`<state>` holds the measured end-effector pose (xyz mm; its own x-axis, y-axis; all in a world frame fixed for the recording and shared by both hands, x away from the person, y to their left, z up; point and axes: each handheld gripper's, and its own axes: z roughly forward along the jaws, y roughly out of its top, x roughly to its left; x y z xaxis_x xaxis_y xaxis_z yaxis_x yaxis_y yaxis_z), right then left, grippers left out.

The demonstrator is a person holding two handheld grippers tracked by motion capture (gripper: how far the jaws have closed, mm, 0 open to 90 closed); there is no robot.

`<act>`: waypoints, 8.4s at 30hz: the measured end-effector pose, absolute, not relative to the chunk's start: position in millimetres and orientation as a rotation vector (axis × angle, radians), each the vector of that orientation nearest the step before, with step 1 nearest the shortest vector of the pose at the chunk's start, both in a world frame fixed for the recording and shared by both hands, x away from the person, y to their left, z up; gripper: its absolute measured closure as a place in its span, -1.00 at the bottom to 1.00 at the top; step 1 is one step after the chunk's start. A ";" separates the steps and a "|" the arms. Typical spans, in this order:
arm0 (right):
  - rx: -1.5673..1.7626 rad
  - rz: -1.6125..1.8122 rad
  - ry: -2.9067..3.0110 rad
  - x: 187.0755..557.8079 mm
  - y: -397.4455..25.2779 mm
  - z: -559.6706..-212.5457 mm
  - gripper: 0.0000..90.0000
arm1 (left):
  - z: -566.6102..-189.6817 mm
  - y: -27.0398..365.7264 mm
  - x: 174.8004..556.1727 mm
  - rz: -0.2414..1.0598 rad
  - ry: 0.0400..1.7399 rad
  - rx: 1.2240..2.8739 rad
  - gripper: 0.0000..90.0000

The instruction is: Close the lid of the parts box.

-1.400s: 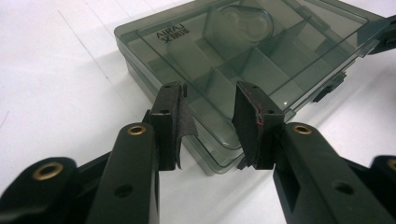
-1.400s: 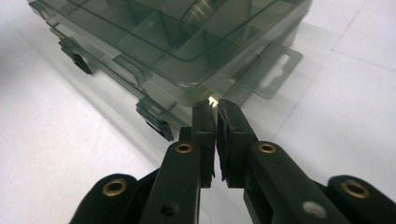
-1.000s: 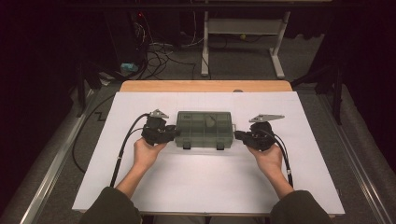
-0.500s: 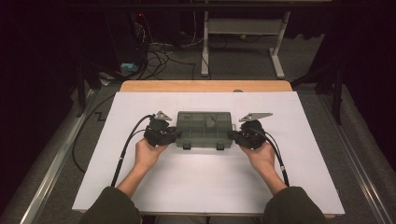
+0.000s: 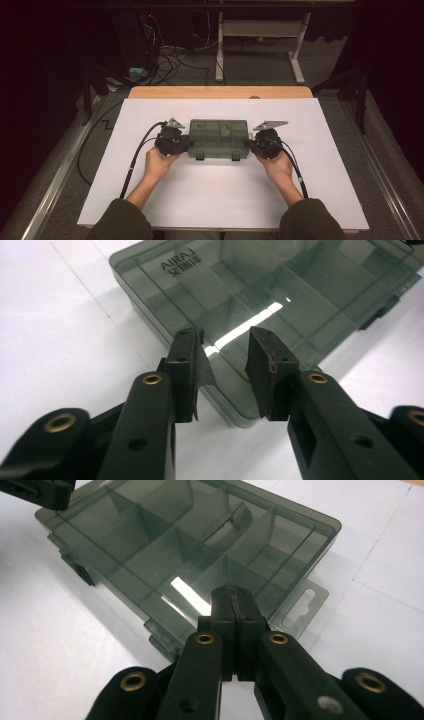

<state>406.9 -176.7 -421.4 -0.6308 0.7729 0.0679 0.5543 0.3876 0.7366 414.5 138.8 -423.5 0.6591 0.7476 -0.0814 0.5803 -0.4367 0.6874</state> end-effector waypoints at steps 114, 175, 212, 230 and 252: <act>1.134 1.238 2.232 333.4 -248.3 -422.1 0.09 | -422.5 187.3 332.7 0.385 0.971 1.997 -0.15; 1.175 1.303 2.150 280.9 -291.3 -441.2 -0.10 | -434.5 221.0 299.6 0.419 1.016 1.926 -0.23; 1.245 1.343 2.039 267.6 -318.1 -453.4 -0.24 | -453.0 244.6 292.5 0.443 1.107 1.836 -0.28; 1.308 1.331 1.994 266.5 -332.0 -460.9 -0.26 | -462.9 254.9 295.6 0.428 1.170 1.813 -0.28; 1.367 1.331 1.966 267.4 -339.7 -464.2 -0.31 | -470.8 260.6 296.1 0.384 1.209 1.801 -0.27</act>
